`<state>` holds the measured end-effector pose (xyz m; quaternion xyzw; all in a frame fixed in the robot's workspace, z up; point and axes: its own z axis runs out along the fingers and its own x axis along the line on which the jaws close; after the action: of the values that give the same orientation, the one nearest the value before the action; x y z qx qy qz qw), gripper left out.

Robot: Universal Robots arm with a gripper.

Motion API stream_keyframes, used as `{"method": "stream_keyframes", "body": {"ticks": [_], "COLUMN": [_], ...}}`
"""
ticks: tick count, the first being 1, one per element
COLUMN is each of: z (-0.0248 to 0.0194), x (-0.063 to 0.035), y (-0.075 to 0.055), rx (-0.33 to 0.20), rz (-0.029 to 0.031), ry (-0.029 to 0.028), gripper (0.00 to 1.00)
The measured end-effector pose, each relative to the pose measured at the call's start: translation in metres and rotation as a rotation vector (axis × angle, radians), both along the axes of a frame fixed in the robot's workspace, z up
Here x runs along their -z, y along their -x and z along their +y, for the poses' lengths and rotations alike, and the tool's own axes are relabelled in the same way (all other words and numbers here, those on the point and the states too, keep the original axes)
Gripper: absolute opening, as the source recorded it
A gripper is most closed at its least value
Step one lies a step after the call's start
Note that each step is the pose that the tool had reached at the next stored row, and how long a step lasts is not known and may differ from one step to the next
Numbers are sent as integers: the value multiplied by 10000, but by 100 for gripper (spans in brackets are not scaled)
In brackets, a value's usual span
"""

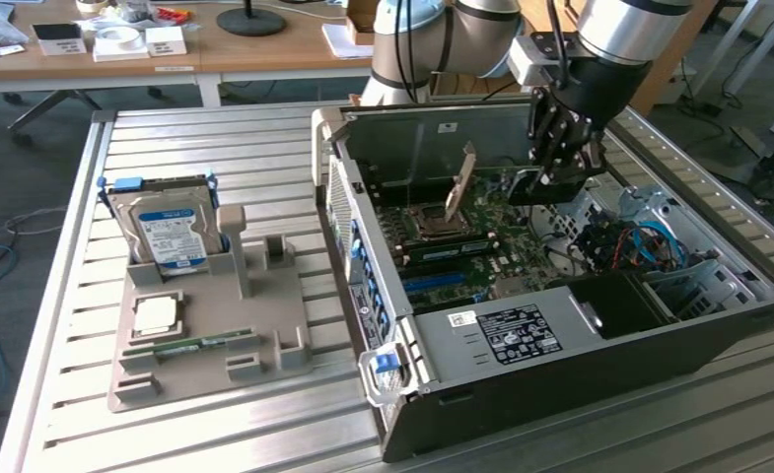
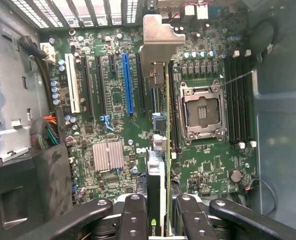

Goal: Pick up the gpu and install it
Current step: 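Insert the gpu into the slot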

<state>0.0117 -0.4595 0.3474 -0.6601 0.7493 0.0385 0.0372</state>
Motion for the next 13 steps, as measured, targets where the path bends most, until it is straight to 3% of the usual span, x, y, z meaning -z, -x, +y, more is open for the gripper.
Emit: {"method": "stream_keyframes", "body": {"ticks": [13], "z": [0], "x": [39], "y": [141], "rx": [0], "rz": [1], "ry": [3], "gripper": [27]}}
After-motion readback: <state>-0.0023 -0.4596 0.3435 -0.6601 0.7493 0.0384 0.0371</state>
